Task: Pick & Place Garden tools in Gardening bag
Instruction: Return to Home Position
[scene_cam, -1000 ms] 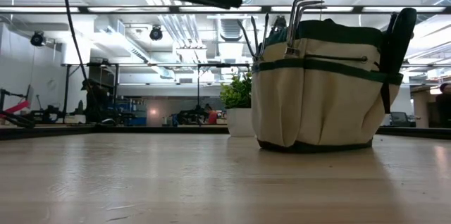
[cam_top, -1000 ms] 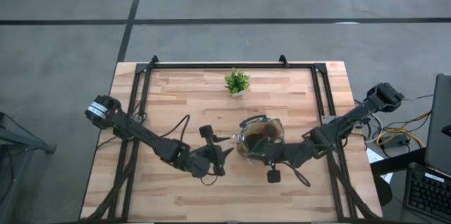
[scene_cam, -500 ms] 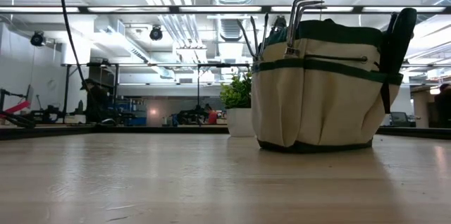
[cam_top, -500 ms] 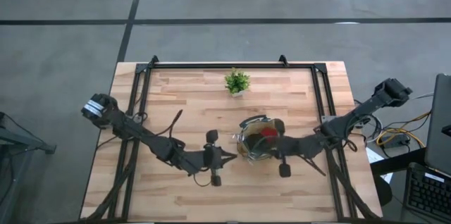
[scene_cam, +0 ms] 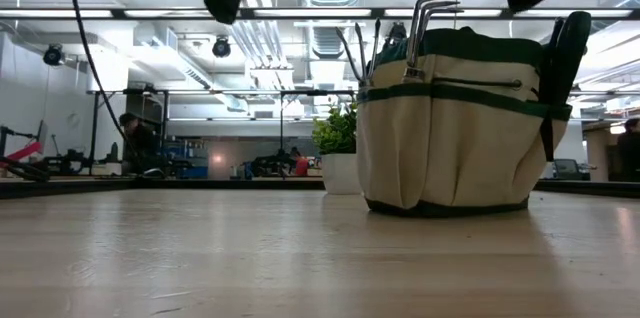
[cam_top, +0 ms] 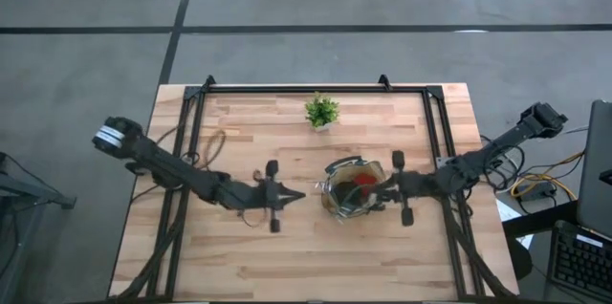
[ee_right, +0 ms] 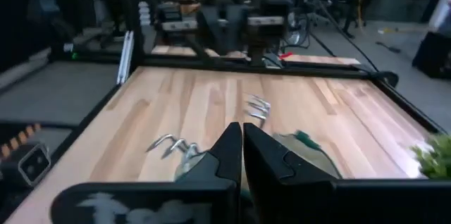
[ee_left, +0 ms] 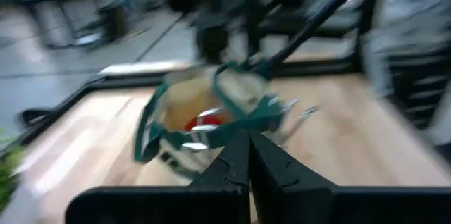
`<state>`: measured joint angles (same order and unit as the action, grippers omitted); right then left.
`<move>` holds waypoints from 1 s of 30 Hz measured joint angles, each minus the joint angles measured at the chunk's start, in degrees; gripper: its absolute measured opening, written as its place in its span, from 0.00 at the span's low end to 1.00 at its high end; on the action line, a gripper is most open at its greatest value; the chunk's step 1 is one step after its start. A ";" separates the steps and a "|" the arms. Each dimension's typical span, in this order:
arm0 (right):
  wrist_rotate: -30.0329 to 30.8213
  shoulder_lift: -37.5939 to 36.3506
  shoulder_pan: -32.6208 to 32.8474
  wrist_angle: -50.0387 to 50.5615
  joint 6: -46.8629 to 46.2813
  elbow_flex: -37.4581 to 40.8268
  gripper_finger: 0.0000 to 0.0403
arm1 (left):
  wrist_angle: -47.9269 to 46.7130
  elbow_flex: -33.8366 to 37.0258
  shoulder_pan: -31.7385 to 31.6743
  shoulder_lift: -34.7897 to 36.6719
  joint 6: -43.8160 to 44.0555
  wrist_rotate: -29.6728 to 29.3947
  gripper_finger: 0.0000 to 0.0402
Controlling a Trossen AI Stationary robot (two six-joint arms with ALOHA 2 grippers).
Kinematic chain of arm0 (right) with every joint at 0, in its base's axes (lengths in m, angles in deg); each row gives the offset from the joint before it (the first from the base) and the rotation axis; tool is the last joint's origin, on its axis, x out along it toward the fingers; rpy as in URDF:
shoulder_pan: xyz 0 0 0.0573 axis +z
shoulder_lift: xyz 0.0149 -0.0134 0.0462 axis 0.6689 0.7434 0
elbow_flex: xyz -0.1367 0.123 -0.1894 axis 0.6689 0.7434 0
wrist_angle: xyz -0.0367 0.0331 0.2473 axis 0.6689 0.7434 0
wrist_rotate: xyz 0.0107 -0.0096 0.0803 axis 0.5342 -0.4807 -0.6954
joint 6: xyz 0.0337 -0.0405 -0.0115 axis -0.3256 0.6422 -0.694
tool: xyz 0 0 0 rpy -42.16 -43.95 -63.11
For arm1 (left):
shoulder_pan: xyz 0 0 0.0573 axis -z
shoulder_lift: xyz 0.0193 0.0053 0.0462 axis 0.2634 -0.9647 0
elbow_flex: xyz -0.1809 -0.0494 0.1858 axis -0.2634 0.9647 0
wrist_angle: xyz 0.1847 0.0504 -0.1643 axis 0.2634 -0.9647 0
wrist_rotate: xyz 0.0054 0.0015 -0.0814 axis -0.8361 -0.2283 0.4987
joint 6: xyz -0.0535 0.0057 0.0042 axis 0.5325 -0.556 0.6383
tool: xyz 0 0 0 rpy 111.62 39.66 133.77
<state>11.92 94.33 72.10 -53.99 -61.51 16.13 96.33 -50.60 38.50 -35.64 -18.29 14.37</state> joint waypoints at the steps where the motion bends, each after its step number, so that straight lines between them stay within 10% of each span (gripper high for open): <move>1: 0.00 -1.29 -0.43 0.05 -1.04 0.77 0.02 | 1.72 2.17 -0.50 1.97 -0.07 2.95 0.01; 6: -1.90 -6.46 -3.14 -0.11 -4.01 5.01 0.02 | 10.13 12.55 -4.38 10.28 1.20 15.85 0.01; 30: -10.33 -25.68 -8.40 -3.09 -3.00 18.42 0.02 | 15.97 40.35 -11.04 40.48 5.64 18.30 0.01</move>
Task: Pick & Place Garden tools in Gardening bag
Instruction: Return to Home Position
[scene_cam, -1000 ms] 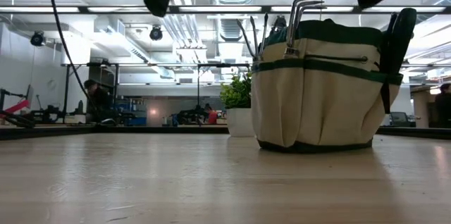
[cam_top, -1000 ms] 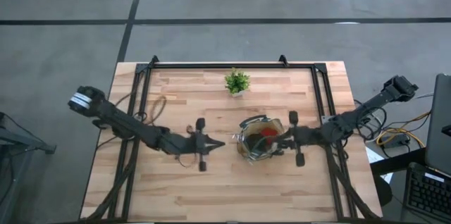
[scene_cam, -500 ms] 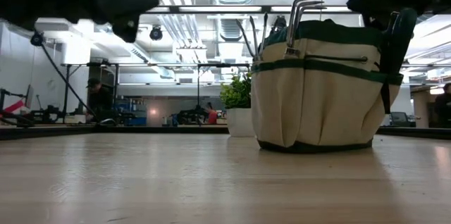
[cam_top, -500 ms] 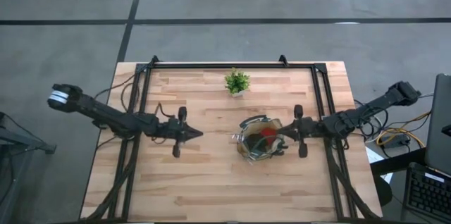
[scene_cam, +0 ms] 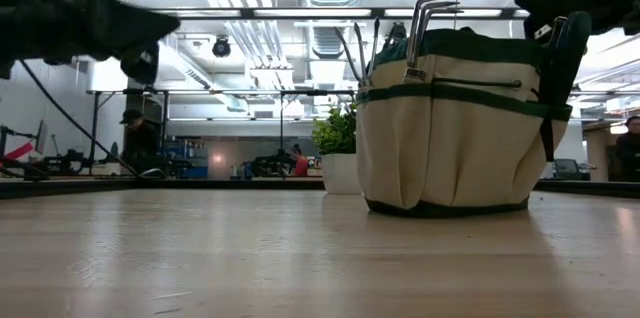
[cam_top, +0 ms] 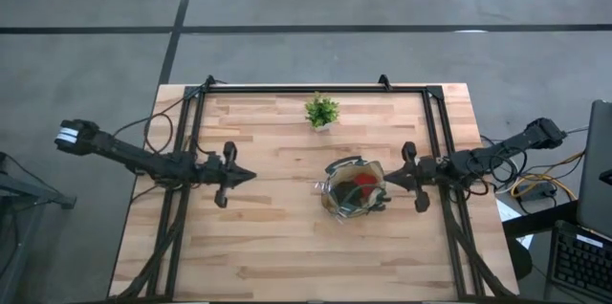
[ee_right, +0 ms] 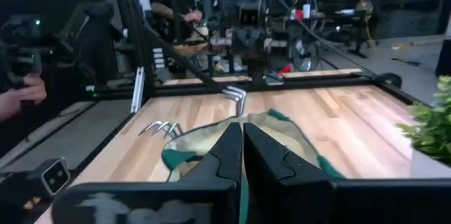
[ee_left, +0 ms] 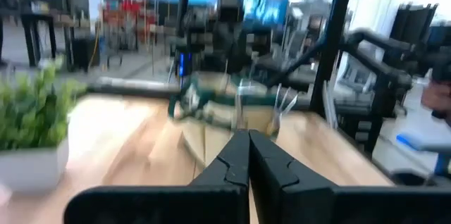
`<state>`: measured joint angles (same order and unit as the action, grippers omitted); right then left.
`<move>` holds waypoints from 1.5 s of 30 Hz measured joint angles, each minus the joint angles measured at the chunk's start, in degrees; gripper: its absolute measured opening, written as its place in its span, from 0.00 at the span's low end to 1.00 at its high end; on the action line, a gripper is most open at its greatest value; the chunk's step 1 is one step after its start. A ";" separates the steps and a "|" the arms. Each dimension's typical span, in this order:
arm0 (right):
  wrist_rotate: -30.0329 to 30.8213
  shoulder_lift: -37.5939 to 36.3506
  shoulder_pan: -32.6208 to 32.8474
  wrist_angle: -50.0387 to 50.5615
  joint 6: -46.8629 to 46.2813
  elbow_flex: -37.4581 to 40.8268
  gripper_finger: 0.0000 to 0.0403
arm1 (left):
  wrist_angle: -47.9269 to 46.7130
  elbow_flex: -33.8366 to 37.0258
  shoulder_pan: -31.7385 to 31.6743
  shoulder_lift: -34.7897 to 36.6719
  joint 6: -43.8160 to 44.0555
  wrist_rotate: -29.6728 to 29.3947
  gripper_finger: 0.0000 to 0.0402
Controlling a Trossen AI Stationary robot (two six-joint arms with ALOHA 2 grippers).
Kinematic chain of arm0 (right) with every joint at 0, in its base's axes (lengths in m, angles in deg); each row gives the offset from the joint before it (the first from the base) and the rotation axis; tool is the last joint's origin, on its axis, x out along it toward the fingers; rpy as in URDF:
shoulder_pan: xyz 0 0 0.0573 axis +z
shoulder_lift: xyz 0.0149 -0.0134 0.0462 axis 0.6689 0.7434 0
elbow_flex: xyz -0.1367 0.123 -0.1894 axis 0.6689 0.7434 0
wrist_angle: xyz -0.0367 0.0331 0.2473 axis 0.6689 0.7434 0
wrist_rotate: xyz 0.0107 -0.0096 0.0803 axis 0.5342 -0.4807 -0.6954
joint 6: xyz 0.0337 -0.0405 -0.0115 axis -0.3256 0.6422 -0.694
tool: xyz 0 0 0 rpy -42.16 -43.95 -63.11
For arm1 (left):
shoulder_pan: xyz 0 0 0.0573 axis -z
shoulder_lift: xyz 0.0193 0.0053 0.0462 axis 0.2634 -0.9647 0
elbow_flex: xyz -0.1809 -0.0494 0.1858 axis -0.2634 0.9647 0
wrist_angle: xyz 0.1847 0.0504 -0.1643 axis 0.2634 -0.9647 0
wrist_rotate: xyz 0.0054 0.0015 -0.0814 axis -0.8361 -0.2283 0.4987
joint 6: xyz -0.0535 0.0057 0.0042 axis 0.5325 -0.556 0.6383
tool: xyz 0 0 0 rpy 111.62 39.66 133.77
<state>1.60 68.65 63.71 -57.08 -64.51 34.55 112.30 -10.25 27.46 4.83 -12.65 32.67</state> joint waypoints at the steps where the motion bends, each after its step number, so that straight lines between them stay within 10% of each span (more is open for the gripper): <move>1: -0.08 -0.62 -0.37 0.07 0.06 0.09 0.02 | -2.77 -0.05 -0.12 1.55 0.44 0.00 0.01; 26: -16.75 -9.49 -13.35 5.66 -0.08 6.69 0.02 | -37.95 0.01 -0.18 37.16 -0.17 -1.46 0.02; 45: -13.64 -9.87 -13.52 5.69 -4.76 6.67 0.02 | -39.92 0.03 -0.16 37.80 -7.00 -3.02 0.02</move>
